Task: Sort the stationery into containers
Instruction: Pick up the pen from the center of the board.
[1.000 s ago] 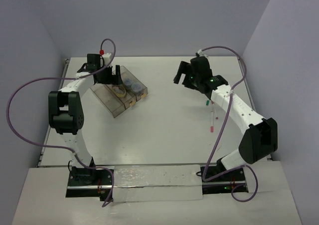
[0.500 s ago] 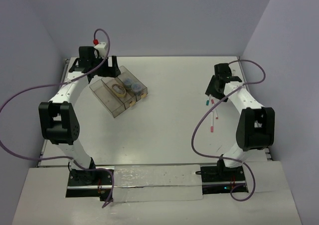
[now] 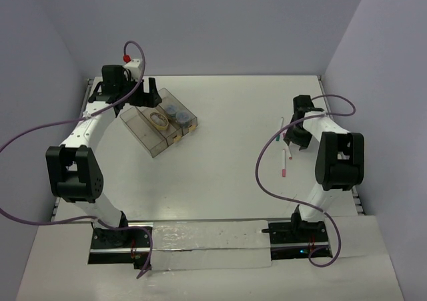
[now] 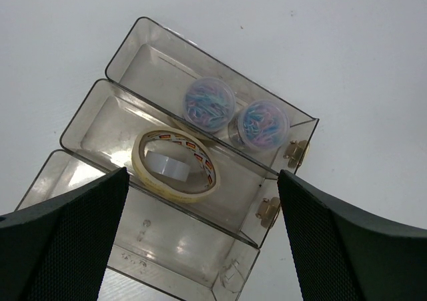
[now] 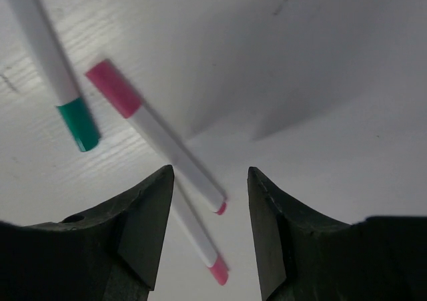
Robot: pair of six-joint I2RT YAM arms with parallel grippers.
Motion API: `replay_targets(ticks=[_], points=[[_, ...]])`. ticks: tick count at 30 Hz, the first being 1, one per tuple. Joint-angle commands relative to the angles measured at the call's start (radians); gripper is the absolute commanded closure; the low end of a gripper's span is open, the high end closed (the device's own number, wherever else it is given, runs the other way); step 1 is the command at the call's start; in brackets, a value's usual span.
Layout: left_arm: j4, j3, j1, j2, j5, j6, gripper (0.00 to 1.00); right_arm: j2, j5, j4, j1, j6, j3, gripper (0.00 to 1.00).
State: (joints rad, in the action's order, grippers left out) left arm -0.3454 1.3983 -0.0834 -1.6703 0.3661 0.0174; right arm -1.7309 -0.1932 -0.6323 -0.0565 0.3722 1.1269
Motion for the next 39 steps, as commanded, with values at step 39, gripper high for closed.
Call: replay_targets(ticks=[39], points=[[0.005,0.026,-0.001,-0.022,0.113,0.023,0.01,0.149,0.007,0.026,0.155,0.136,-0.319,0.6]])
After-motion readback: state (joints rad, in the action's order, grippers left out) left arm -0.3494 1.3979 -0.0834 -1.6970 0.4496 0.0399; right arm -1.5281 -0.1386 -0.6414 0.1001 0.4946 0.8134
